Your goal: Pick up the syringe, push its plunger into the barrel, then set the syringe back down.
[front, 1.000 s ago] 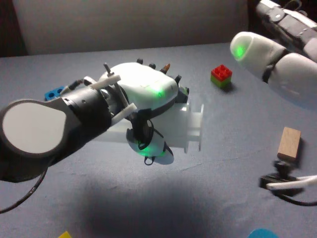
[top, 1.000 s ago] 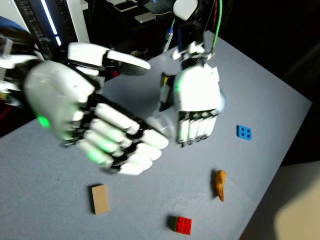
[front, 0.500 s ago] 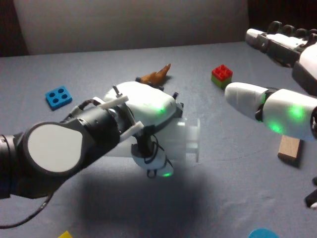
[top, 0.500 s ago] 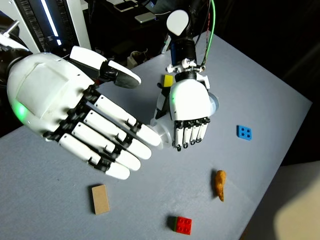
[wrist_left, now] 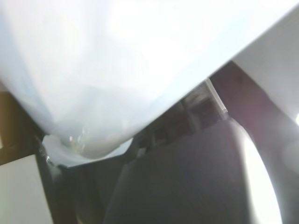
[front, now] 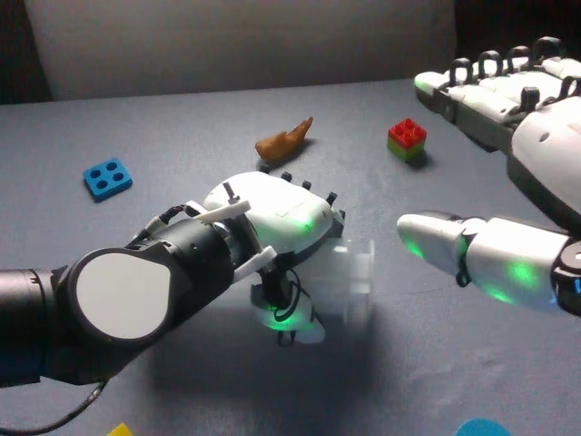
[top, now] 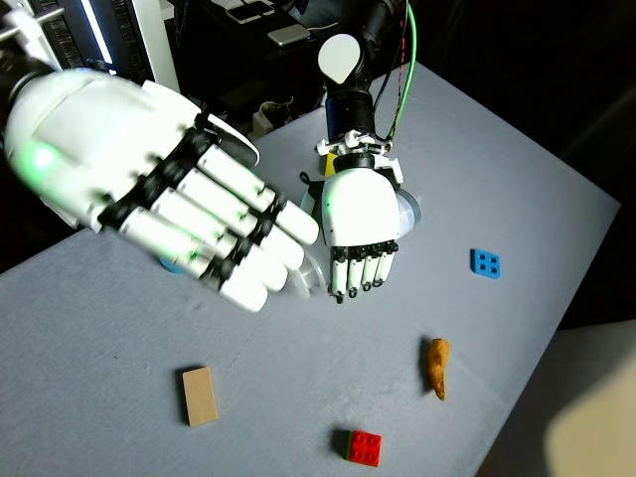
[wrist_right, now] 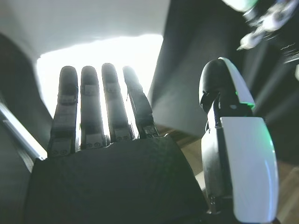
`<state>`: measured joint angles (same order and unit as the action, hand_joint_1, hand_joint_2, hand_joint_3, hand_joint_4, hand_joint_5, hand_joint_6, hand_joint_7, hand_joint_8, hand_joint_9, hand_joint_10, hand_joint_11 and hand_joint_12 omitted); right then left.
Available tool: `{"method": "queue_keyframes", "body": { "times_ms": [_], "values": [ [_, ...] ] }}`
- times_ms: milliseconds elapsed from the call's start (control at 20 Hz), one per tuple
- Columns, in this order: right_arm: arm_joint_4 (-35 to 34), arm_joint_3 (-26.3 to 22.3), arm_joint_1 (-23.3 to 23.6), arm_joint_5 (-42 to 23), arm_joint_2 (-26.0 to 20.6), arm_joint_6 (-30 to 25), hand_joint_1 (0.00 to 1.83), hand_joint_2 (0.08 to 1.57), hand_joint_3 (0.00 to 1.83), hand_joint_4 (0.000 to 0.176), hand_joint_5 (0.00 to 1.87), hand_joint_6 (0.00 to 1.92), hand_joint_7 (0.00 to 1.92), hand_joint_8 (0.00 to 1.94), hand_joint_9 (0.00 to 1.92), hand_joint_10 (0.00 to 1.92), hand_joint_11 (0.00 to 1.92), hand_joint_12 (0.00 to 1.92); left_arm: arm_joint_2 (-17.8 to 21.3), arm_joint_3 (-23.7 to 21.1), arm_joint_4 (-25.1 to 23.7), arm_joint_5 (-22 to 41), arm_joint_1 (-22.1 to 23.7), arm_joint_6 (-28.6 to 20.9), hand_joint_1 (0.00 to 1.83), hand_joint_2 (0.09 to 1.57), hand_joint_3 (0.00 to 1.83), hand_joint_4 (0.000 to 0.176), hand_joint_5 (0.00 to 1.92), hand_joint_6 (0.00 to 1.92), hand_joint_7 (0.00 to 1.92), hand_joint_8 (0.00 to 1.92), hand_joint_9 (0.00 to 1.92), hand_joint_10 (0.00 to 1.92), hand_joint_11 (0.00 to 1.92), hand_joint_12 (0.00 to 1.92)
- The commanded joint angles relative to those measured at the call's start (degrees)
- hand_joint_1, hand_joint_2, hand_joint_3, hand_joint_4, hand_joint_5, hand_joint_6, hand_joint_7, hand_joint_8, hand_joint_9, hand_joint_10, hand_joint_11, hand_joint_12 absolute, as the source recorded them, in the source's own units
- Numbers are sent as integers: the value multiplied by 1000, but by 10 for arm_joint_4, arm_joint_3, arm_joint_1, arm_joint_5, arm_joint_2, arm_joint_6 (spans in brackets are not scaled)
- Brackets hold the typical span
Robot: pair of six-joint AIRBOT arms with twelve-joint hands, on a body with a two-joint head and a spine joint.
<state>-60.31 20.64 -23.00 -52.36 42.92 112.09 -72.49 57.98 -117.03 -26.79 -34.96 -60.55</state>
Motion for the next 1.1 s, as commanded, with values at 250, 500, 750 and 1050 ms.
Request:
{"method": "queue_keyframes", "body": {
  "times_ms": [250,500,750,1050],
  "values": [
    [42,-4,9,-35,-4,24,288,1144,0,0,188,2,199,1,177,3,0,445,-12,9,-29,-38,5,1,1491,1127,1,0,811,1004,889,1119,941,1147,781,1517],
    [42,-4,9,-29,0,48,275,1156,1,0,192,3,199,2,182,2,0,433,-16,15,-29,-40,8,3,1374,1135,1,0,830,1079,932,1081,914,1235,786,1212],
    [42,-4,9,-26,0,50,290,1151,0,0,218,1,226,3,210,4,0,500,-16,17,-29,-43,11,-1,1183,1177,1,22,837,1239,885,1125,856,794,665,1337],
    [42,-4,10,-22,2,52,272,1162,1,0,199,0,203,0,187,0,0,498,-16,17,-22,-46,4,-4,611,1089,0,0,642,17,596,1,591,79,216,1094]
  ]
}}
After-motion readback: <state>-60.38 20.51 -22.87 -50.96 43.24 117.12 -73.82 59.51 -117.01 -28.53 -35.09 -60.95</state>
